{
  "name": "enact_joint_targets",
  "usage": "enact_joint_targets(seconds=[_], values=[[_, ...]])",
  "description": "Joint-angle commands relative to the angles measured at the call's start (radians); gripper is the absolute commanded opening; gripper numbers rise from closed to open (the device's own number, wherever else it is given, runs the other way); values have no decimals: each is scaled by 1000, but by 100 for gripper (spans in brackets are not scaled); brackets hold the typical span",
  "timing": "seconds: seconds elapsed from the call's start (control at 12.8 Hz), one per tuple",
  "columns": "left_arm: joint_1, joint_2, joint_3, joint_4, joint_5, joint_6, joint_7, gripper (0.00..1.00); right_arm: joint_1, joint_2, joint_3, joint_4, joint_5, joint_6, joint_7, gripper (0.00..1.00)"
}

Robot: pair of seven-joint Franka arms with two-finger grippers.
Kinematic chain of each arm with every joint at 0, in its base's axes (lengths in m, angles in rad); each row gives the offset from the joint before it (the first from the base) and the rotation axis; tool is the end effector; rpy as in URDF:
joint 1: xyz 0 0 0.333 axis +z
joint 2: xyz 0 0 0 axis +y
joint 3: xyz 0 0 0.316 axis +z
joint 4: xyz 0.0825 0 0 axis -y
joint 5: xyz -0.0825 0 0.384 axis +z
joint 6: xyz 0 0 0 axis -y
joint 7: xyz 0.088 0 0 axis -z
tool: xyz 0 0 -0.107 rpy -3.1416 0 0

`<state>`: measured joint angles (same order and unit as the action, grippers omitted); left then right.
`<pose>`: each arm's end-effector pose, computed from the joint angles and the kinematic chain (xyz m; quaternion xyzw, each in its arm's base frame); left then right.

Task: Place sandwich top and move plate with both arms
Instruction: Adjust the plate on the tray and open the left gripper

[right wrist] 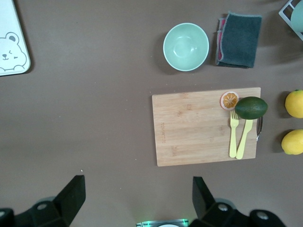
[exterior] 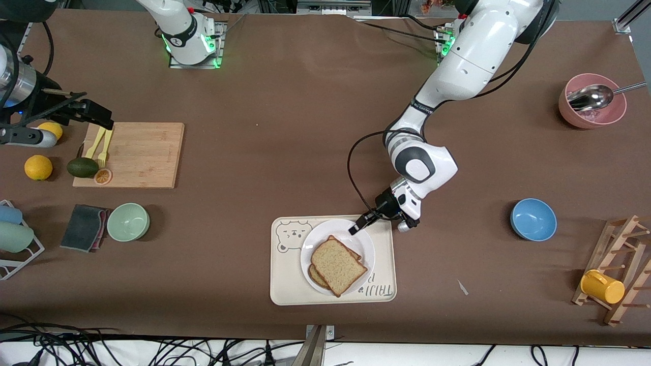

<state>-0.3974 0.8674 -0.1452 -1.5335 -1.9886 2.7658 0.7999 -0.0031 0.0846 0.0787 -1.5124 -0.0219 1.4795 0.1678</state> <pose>0.6179 -0.3110 0.1383 0.8375 0.2634 0.1331 0.4599 0.5684 0.0386 0.5969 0.9972 -0.0463 -0.0572 0.0147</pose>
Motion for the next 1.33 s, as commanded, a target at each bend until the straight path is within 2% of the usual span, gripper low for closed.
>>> enact_joint_targets(seconds=[0.0,0.16,0.31,0.47,0.7,0.86,1.01,1.25], values=[[-14,21,12,33,-3,9,8,22,-6,-2,4,4,-6,-7,9,100],[-14,22,12,32,-3,9,8,27,-9,-3,0,9,7,1,12,100],[-12,18,12,30,-3,9,8,38,-9,-11,-4,8,8,28,21,100],[-3,-7,12,13,-7,9,7,54,-9,-8,-4,8,11,56,93,100],[5,-105,0,-91,-7,9,5,74,-9,-3,-4,1,10,56,93,100],[5,-154,-2,-146,-9,8,5,82,-9,-3,-4,1,10,56,91,100],[6,-214,-8,-221,-6,8,10,97,-14,-2,-8,4,8,55,78,100],[6,-298,-25,-328,-6,8,16,99,-12,-3,-7,-2,11,56,94,100]])
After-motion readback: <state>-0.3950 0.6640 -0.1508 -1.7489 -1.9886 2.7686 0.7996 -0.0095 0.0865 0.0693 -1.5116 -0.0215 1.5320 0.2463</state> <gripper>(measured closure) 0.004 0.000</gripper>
